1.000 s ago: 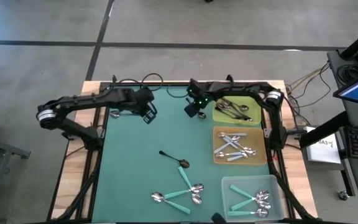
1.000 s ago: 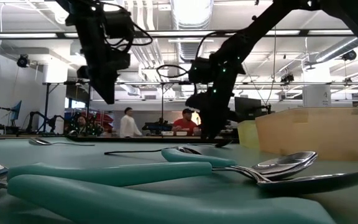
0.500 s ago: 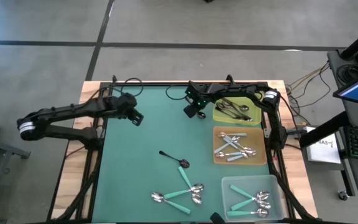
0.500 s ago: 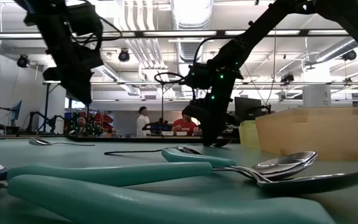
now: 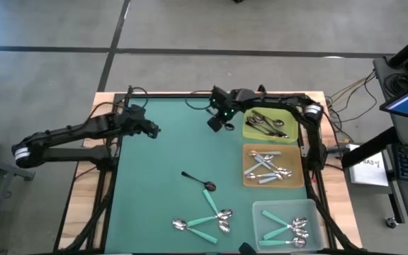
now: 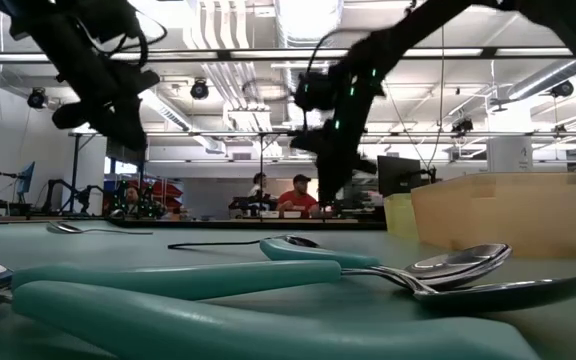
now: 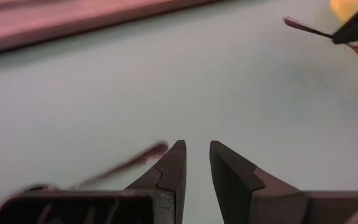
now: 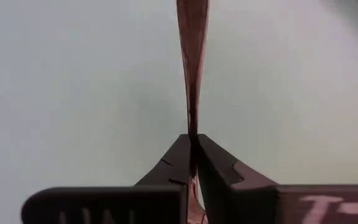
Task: Sort silverware by color (type)
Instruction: Put the black spoon into the yellow bin
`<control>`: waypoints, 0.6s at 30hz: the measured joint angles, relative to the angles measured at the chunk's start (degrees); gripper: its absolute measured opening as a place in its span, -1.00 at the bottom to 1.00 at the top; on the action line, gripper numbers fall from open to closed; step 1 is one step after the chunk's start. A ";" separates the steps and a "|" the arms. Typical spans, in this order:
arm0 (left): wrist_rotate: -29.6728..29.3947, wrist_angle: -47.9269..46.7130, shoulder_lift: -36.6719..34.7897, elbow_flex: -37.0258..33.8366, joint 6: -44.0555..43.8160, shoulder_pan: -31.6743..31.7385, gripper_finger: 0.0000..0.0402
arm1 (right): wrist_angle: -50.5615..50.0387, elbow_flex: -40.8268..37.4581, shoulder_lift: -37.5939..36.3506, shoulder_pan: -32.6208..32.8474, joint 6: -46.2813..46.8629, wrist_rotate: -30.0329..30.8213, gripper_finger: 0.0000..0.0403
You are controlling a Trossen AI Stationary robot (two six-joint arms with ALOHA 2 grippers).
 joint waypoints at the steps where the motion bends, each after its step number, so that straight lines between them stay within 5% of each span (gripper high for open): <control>1: -0.59 0.42 -0.15 0.49 0.66 0.02 -0.73 | -1.64 0.76 -1.12 0.08 -0.90 0.04 -0.95; 11: -4.80 0.83 -0.06 6.22 4.75 0.07 -0.73 | -25.13 0.26 -13.38 0.22 -5.52 3.96 -0.95; 18: -6.39 0.79 0.06 5.96 6.60 0.07 -0.73 | -27.30 -9.98 -23.78 -2.74 -2.39 4.22 -0.96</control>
